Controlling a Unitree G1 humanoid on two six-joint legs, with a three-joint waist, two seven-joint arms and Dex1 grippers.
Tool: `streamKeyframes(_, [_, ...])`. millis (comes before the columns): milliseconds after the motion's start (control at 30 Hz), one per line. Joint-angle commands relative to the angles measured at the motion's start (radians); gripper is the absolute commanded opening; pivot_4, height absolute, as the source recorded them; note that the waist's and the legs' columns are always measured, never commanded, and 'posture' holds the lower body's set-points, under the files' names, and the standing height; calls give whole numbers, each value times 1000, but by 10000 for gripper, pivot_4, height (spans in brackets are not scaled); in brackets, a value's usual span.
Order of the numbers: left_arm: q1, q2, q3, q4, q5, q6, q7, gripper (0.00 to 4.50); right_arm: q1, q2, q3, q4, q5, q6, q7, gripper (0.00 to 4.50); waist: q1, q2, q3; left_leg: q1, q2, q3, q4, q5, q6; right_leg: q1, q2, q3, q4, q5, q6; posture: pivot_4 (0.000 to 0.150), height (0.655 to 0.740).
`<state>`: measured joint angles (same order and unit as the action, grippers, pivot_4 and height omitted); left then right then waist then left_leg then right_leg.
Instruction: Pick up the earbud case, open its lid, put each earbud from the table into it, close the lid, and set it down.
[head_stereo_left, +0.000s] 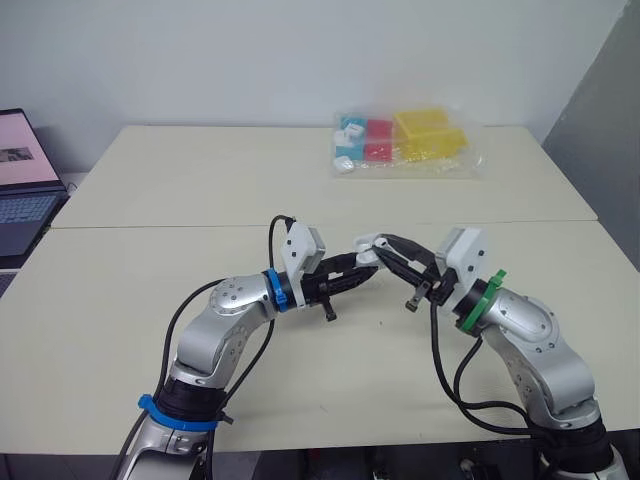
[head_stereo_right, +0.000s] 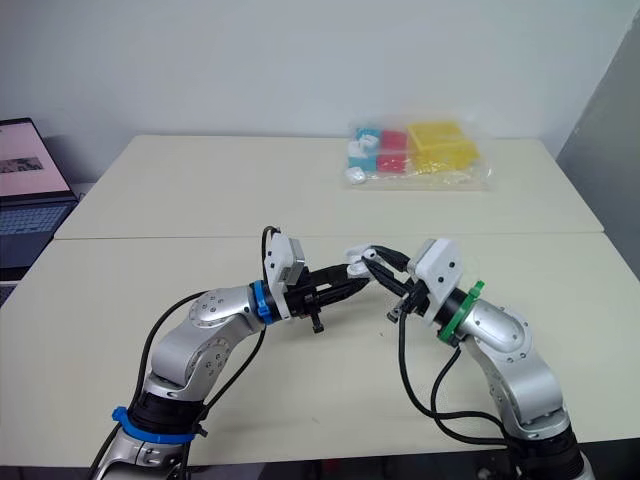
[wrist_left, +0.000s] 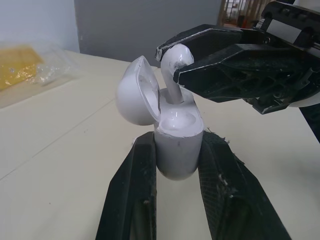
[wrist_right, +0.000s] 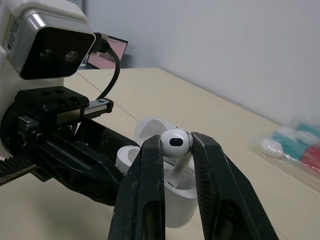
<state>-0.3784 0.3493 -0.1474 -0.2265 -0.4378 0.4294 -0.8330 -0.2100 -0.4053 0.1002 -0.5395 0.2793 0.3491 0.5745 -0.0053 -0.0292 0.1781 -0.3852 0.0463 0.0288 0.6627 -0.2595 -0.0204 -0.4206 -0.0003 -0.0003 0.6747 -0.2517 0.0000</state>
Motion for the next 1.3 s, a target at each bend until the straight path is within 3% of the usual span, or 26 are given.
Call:
streamKeyframes(33, [-17,-5,26,-52,-26,-14,7,7745,11,-12,-3,1,-1,-13,9,4188,0,0,0,0,0,0,0,0,0,0,0,0,0,0,0,1500,7358])
streamKeyframes(133, [-18,-5,27,-54,-27,-12,6,7745,15,-13,-3,3,-9,-14,0,4188,0,0,0,0,0,0,0,0,0,0,0,0,0,0,0,1500,7358])
streamKeyframes(533, [-21,-1,26,-58,-33,-9,12,7745,13,-21,-2,14,-30,-33,-4,45000,0,0,0,0,0,0,0,0,0,0,0,0,-1,0,0,1500,7358])
streamKeyframes(700, [-22,3,28,-52,-26,-13,16,7745,13,-30,-19,-27,18,-3,14,45000,0,0,0,-1,0,0,0,0,0,0,0,0,-1,0,0,1500,7358])
streamKeyframes(933, [-15,7,28,-39,-6,-39,20,7745,22,-136,-115,-101,114,82,64,45000,1,0,0,-1,0,0,0,0,0,0,0,0,-2,0,0,1500,7358])
streamKeyframes(1167, [8,22,24,-31,21,-76,14,7746,23,-280,-331,-81,240,288,45,45000,2,-1,1,-2,0,0,-1,0,0,0,0,-1,-2,0,0,1500,7358])
streamKeyframes(1233, [12,25,23,-29,25,-84,12,7745,20,-309,-357,-79,253,319,46,45000,2,-1,1,-2,0,0,-1,0,0,0,0,-1,-2,0,0,1500,7358])
streamKeyframes(1300, [18,31,20,-25,36,-101,6,7745,24,-419,-333,-56,205,445,37,45000,2,-1,1,-2,0,0,-1,0,0,0,0,-1,-3,0,0,1500,7358])
